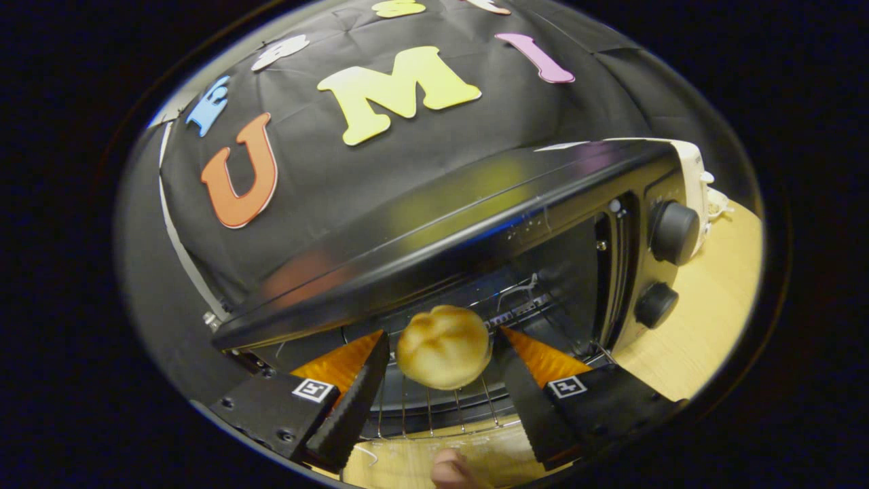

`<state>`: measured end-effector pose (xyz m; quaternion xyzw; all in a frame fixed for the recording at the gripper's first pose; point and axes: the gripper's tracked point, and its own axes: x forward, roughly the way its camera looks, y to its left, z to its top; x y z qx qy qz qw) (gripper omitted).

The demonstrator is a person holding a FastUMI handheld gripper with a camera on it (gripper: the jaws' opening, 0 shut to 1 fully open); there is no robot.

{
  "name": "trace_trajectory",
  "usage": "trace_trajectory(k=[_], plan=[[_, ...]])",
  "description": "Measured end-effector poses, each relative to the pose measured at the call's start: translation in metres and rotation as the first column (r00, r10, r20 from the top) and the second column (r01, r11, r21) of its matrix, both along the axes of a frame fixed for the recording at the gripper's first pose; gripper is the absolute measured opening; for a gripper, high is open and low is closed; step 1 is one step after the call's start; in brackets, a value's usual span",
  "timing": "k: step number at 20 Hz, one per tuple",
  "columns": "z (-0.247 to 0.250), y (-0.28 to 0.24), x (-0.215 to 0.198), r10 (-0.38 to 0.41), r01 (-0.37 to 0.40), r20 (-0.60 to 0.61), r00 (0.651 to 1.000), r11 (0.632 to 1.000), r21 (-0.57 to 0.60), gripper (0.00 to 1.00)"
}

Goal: Open the toaster oven, put the food inside, and close the toaster oven door.

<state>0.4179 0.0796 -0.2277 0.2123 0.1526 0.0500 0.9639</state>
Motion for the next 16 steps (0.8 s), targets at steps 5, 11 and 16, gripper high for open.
trace_trajectory(k=[5,11,16], plan=[[0.024,-0.008,-0.032,0.004,-0.004,0.028,1.000,1.000,0.001,1.00],[0.044,-0.009,-0.092,0.029,-0.028,0.027,0.999,0.998,-0.051,1.00],[0.032,-0.013,-0.149,0.061,-0.076,-0.075,0.995,0.976,-0.206,1.00]])
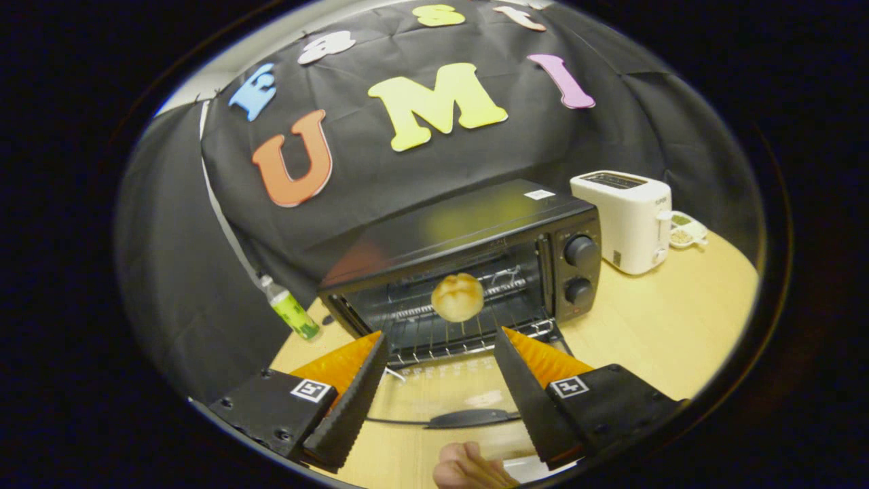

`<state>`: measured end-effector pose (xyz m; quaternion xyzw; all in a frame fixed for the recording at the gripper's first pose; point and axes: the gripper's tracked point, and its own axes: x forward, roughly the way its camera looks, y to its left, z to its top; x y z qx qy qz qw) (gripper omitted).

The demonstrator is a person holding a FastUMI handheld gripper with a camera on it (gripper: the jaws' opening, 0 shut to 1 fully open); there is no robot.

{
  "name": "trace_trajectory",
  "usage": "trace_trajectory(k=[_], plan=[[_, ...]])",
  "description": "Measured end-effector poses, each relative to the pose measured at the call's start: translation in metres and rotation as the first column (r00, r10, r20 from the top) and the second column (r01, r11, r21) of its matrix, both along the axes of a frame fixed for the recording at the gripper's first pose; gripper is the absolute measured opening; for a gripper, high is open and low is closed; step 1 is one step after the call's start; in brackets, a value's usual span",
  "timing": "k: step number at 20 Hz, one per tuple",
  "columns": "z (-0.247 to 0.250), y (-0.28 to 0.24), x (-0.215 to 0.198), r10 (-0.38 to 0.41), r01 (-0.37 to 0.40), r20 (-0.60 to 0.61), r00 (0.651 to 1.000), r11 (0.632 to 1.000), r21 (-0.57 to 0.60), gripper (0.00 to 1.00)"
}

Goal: Open the toaster oven, put the food inside, and close the toaster oven door.

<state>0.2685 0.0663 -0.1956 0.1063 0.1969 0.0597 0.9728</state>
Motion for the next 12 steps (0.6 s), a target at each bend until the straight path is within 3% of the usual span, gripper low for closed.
trace_trajectory(k=[1,3,7,12], plan=[[-0.006,-0.006,-0.008,-0.026,0.024,-0.021,0.999,0.997,-0.071,1.00],[-0.014,-0.002,-0.024,-0.007,-0.003,-0.058,0.998,0.988,-0.154,1.00],[-0.035,0.007,-0.052,-0.003,-0.023,-0.166,0.986,0.987,-0.157,1.00],[-0.064,0.017,-0.057,0.011,-0.066,-0.268,0.963,0.978,-0.199,1.00]])
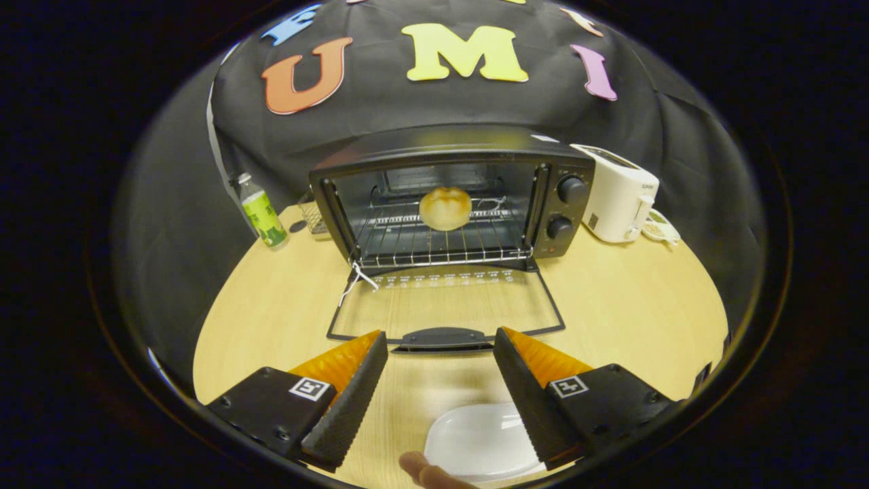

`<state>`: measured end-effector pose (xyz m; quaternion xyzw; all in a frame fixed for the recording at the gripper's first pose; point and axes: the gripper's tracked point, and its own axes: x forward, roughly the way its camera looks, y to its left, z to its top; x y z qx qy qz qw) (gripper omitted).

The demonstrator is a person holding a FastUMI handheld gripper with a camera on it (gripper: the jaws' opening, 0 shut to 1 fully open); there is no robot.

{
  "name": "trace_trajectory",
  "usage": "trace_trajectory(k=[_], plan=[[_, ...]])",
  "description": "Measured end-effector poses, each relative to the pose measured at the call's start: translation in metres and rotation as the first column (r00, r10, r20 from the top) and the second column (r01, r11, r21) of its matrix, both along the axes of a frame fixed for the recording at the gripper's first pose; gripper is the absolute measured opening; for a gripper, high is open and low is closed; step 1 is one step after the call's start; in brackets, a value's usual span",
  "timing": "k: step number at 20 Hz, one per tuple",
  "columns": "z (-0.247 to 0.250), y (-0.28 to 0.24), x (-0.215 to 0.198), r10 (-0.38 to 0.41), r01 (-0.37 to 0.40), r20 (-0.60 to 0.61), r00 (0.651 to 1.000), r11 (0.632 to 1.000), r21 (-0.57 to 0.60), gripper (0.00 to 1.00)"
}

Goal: Open the toaster oven, put the food inside, and close the toaster oven door.

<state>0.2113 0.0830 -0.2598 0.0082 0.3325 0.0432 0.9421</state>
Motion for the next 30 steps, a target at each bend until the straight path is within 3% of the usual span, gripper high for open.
trace_trajectory(k=[7,13,20,30], plan=[[-0.047,0.008,0.001,0.025,-0.031,-0.119,0.993,0.998,-0.051,1.00],[-0.060,0.009,0.016,0.008,-0.014,-0.128,0.992,0.999,-0.050,1.00],[-0.055,0.008,0.018,-0.026,0.022,-0.148,0.989,0.999,-0.032,1.00],[-0.031,0.009,0.019,-0.042,0.038,-0.082,0.996,0.998,-0.042,1.00]])
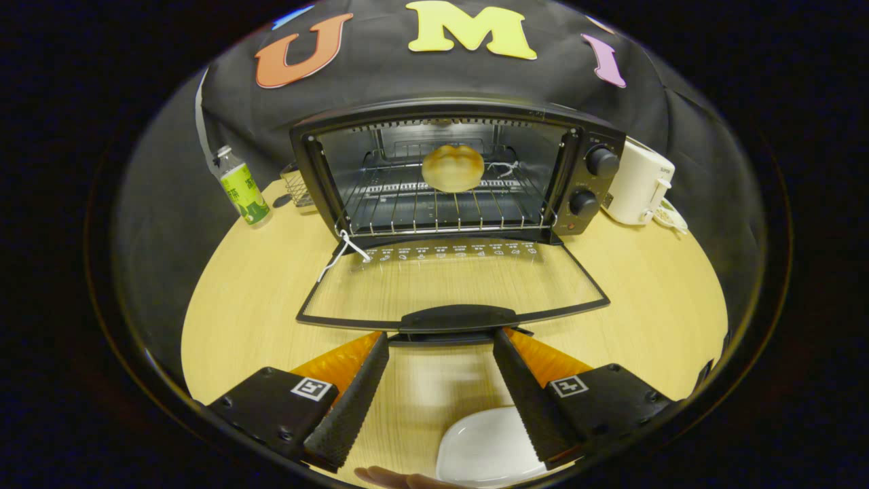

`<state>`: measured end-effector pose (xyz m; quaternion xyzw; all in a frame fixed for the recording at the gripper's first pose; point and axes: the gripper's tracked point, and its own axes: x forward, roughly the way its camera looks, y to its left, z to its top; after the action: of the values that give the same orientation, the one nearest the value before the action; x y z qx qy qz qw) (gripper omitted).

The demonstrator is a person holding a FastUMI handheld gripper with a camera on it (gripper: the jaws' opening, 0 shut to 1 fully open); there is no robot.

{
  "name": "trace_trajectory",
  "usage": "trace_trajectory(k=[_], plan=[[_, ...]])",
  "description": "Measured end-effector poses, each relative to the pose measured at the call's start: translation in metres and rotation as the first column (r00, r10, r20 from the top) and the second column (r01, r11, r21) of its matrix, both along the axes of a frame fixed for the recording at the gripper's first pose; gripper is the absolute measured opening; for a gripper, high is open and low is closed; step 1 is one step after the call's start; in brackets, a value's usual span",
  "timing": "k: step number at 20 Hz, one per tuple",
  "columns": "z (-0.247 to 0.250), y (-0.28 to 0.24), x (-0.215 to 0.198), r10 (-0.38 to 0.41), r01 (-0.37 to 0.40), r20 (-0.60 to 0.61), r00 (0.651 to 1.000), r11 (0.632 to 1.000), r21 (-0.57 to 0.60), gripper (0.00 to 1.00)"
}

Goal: Open the toaster oven, put the food inside, and close the toaster oven door.

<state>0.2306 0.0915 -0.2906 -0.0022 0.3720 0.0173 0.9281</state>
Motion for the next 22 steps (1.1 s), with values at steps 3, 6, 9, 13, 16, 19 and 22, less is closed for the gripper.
trace_trajectory(k=[3,6,9,13,16,19,22], plan=[[0.010,0.000,0.002,-0.008,0.008,0.029,1.000,1.000,0.003,1.00],[0.023,0.002,0.005,-0.019,0.020,0.078,0.997,1.000,-0.007,1.00],[0.048,0.006,0.008,-0.024,0.024,0.160,0.987,1.000,0.003,1.00],[0.076,0.010,0.023,-0.016,0.014,0.279,0.960,1.000,0.006,1.00],[0.092,0.011,0.034,-0.016,0.016,0.334,0.942,1.000,0.004,1.00],[0.106,0.014,0.044,-0.034,0.011,0.383,0.923,0.998,0.062,1.00],[0.113,0.011,0.043,-0.055,0.007,0.402,0.914,0.993,0.119,1.00]])
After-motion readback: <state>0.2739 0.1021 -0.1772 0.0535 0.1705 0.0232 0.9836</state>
